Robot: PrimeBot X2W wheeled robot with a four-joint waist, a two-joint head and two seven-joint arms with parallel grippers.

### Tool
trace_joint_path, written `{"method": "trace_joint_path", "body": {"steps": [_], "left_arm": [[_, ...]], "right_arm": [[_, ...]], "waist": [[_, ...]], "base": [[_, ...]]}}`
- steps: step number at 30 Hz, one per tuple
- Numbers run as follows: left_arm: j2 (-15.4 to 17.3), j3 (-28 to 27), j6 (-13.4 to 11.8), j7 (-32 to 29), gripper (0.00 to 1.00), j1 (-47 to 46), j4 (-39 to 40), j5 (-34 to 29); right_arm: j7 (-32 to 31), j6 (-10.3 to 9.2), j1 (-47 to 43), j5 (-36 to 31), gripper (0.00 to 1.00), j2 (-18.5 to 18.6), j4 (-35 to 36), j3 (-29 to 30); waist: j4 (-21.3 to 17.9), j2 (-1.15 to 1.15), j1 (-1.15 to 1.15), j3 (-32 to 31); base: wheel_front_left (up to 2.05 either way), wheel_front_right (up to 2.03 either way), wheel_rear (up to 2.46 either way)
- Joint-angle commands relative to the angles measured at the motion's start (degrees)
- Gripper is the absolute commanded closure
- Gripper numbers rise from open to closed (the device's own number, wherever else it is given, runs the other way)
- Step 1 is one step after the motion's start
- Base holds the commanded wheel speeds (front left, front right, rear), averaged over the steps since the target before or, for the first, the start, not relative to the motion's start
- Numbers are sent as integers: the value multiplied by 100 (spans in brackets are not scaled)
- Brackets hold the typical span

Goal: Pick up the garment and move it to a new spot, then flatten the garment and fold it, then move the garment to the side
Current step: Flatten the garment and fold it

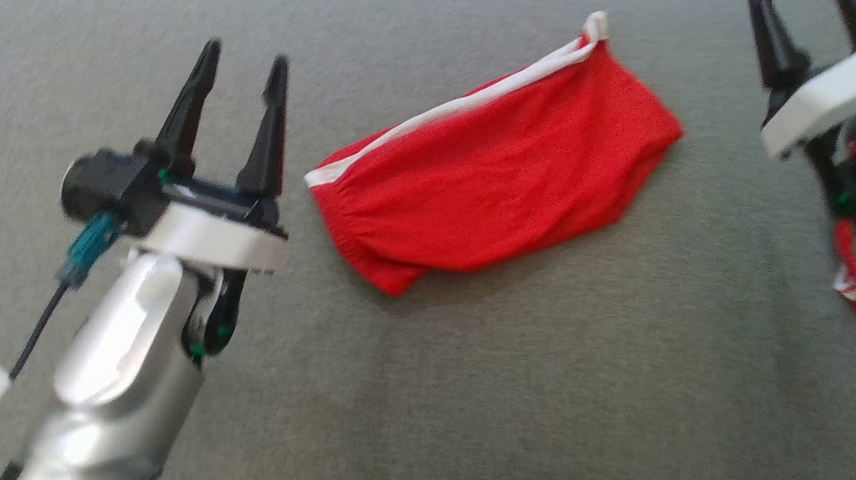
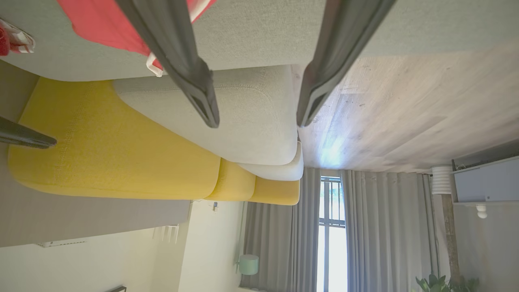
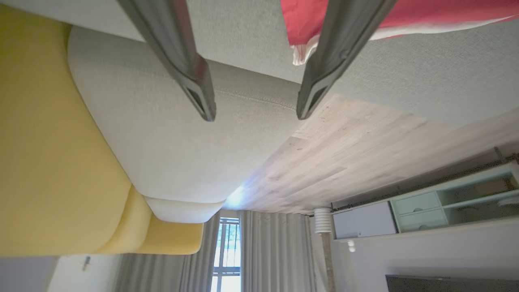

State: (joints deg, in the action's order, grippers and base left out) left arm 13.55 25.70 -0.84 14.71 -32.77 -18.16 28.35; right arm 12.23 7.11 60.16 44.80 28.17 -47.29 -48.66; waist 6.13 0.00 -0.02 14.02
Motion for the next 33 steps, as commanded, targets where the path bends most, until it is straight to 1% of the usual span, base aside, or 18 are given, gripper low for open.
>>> {"method": "trace_joint_path", "body": {"steps": [1, 4, 8, 12, 16, 19, 20, 21, 27, 33], "left_arm": [[191, -361, -72, 29, 0, 95, 288, 28], [140, -593, -129, 29, 0, 532, 484, 8], [22, -849, -142, 29, 0, 1070, 645, -87], [-182, -1138, -99, 29, 0, 1593, 801, -198], [-363, -1385, -1, 29, 0, 2088, 953, -427], [-575, -1614, 63, 29, 0, 2390, 1031, -534], [-654, -1691, 81, 29, 0, 2488, 1032, -546], [-654, -1691, 81, 29, 0, 2488, 1032, -546], [-889, -1974, 279, 29, 0, 2739, 989, -741], [-978, -2025, 473, 29, 0, 2528, 950, -960]], "right_arm": [[134, 37, -322, -26, 0, -183, 21, 277], [230, 37, -751, -225, 0, -498, -41, 777], [270, 37, -1396, -592, 0, -951, 55, 1614], [274, 37, -2288, -1153, 0, -1468, 495, 2643], [275, 37, -3231, -1898, 0, -2028, 1130, 3374], [275, 37, -3864, -2260, 0, -2322, 1527, 3763], [273, 37, -4024, -2338, 0, -2383, 1647, 3865], [273, 37, -4024, -2338, 0, -2383, 1647, 3865], [-29, 37, -4547, -2631, 0, -2518, 2359, 4183], [-403, 37, -4696, -2626, 0, -2527, 2910, 4298]], "waist": [[-356, 0, 2, -351], [-515, 0, 2, -520], [-651, 0, 2, -725], [-769, 0, 2, -915], [-876, 0, 2, -1021], [-912, 0, 2, -1062], [-923, 0, 2, -1070], [-923, 0, 2, -1070], [-935, 0, 2, -1065], [-747, 0, 2, -847]], "base": [[0, 0, 0], [0, 0, 0], [0, 0, 0], [0, 0, 0], [0, 0, 0], [0, 0, 0], [0, 0, 0], [0, 0, 0], [0, 0, 0], [0, 0, 0]]}}
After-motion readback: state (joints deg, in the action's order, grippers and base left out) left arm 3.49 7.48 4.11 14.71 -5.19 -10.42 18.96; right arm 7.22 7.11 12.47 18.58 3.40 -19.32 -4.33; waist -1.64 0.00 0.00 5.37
